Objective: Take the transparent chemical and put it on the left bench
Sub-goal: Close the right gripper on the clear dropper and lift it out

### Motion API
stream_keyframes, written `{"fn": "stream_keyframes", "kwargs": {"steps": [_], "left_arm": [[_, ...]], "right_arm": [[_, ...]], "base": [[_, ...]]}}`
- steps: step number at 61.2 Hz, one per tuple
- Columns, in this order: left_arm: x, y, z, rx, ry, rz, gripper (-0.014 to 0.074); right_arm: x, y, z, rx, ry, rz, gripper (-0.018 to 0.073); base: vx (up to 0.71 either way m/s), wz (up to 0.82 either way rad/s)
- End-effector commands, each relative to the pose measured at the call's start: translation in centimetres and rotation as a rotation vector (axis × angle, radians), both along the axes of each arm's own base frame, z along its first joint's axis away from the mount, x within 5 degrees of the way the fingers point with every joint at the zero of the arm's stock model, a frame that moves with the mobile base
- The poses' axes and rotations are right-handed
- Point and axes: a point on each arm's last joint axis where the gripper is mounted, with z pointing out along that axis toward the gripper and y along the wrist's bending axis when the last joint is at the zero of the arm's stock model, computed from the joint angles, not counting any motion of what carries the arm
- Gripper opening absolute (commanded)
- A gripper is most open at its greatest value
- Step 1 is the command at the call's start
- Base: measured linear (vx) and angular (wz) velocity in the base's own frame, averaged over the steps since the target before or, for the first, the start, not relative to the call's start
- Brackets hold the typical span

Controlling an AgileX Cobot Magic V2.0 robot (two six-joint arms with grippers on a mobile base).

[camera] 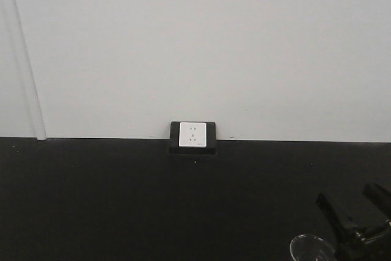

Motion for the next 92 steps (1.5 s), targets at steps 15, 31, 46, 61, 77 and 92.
{"fn": "stream_keyframes", "kwargs": {"steps": [15, 31, 46, 61, 77, 92], "left_arm": [[-0.1, 0.0, 0.3, -0.014, -0.081, -0.001, -0.0003], [-0.1, 0.0, 0.3, -0.014, -0.081, -0.001, -0.0003], [-0.1, 0.0, 0.3, -0.014, -0.081, -0.001, -0.0003], [-0.1, 0.0, 0.3, -0.014, -0.081, -0.001, -0.0003], [-0.1, 0.0, 0.3, -0.014, -0.081, -0.001, -0.0003], [-0.1, 0.0, 0.3, -0.014, -0.081, -0.001, -0.0003]], "right_arm": [[-1.8, -0.1, -3.7, 0.055, -0.117, -0.001, 0.0493], [-2.3, -0.8, -6.3, 0.038, -0.023, -0.079, 0.0493], [-2.2, -0.8, -6.5, 0.032, -0.017, -0.083, 0.0491], [-1.5, -0.8, -6.0, 0.03, -0.044, -0.083, 0.0491], [-0.5, -0.5, -6.9, 0.032, -0.002, -0.051, 0.0491], [-0.5, -0.4, -7.2, 0.026, 0.013, -0.041, 0.0422]], "base": [[0.0, 0.0], [0.0, 0.0], [0.0, 0.0], [0.0, 0.0], [0.0, 0.0], [0.0, 0.0]]}}
